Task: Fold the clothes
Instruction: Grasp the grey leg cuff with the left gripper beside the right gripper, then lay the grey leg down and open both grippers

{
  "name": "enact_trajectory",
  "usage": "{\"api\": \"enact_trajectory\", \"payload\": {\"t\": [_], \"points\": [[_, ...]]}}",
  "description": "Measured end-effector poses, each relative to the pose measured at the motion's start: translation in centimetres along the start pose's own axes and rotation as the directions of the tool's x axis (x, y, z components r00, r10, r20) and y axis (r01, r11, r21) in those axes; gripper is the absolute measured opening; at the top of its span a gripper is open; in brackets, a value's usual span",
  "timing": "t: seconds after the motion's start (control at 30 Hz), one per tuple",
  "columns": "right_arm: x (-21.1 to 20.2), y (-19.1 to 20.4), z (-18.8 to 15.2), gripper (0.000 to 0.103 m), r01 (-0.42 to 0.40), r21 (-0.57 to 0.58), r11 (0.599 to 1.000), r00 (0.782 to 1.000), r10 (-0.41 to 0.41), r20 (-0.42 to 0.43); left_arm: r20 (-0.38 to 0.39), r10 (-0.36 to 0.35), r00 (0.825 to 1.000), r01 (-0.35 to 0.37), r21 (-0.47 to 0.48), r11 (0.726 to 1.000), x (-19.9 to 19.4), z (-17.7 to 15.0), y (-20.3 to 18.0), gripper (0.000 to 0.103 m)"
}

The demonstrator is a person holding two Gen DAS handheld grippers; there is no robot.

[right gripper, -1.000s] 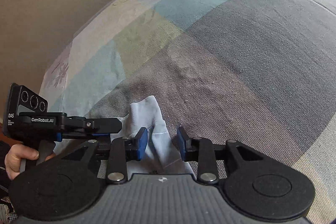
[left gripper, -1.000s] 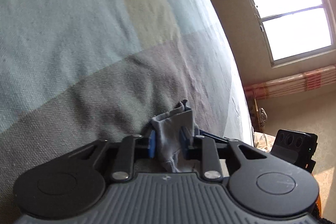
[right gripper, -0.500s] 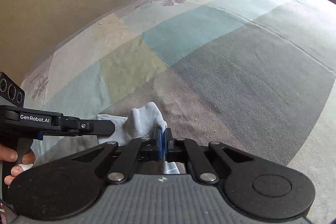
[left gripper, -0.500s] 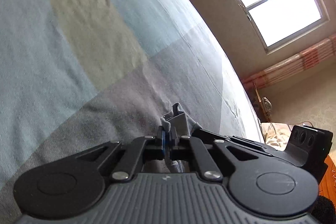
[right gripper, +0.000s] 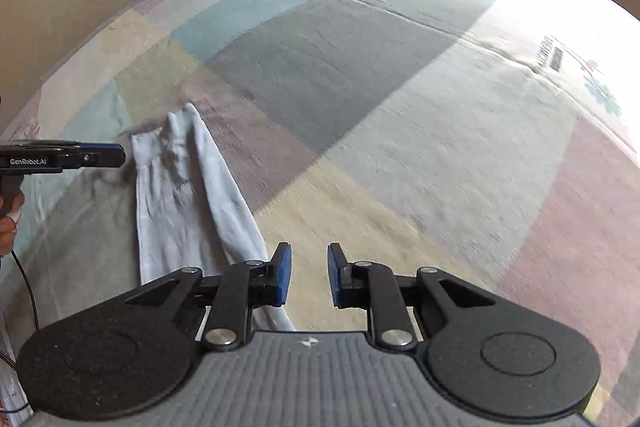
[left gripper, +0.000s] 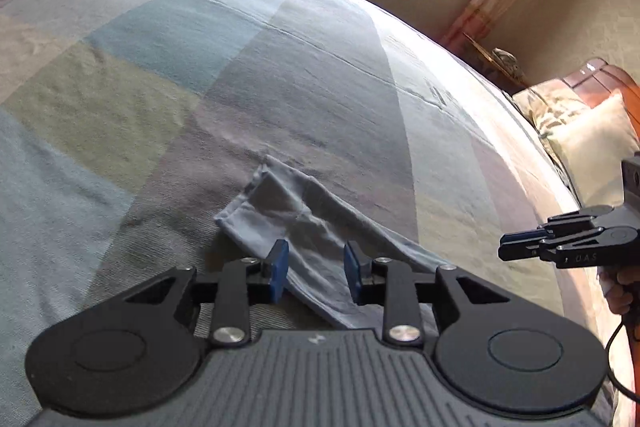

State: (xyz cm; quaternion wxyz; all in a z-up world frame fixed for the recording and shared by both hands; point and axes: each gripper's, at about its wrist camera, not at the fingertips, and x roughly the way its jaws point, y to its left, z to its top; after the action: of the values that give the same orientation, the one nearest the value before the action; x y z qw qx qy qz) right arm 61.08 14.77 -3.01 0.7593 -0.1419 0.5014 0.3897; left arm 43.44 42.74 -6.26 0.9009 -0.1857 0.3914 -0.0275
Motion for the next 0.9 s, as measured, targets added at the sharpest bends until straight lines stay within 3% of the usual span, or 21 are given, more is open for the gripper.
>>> {"api": "enact_trajectory", "payload": {"t": [0.1,0.2,0.3,0.4,0.57,0.7,0.77,0.9], "points": [[-1.8,-2.1,-4.6,0.023,0.068,0.039,0.997,0.995,-0.066,-0.069,-0.050,-0.046,0.998,0.054,0.181,0.982,1.5,-1.2,-5.4,0.037],[-3.5,-4.0,-8.7,0.023,0.133,0.109,0.985,0.988,-0.124,-0.088,-0.093,-0.082,0.992,0.104,0.260,0.960,2.7,-2.7,-8.7,0.037],[-5.4,-5.4,-11.9,0.023,0.171,0.207,0.963,0.985,-0.164,-0.053,-0.148,-0.088,0.985,0.133,0.326,0.936,3.6,-4.4,-11.2,0.037],[-6.9,-4.9,-14.2,0.023,0.138,0.262,0.955,0.989,-0.145,0.007,-0.214,-0.062,0.975,0.134,0.337,0.932,4.0,-5.8,-11.9,0.037],[-5.4,-1.2,-17.6,0.022,0.029,0.282,0.959,0.999,-0.038,0.026,-0.228,-0.039,0.973,0.116,0.333,0.936,3.2,-5.5,-12.9,0.039],[-4.5,1.0,-21.0,0.023,-0.035,0.382,0.924,0.998,0.015,0.054,-0.198,-0.098,0.975,0.170,0.393,0.904,3.9,-4.3,-15.8,0.040],[-4.7,1.9,-21.9,0.023,-0.080,0.431,0.899,0.996,0.059,0.061,-0.194,-0.141,0.971,0.212,0.417,0.884,4.9,-4.1,-17.7,0.041],[-4.9,2.9,-22.7,0.023,-0.122,0.447,0.886,0.993,0.111,0.051,-0.210,-0.225,0.951,0.295,0.418,0.859,7.2,-4.9,-20.7,0.042]]}}
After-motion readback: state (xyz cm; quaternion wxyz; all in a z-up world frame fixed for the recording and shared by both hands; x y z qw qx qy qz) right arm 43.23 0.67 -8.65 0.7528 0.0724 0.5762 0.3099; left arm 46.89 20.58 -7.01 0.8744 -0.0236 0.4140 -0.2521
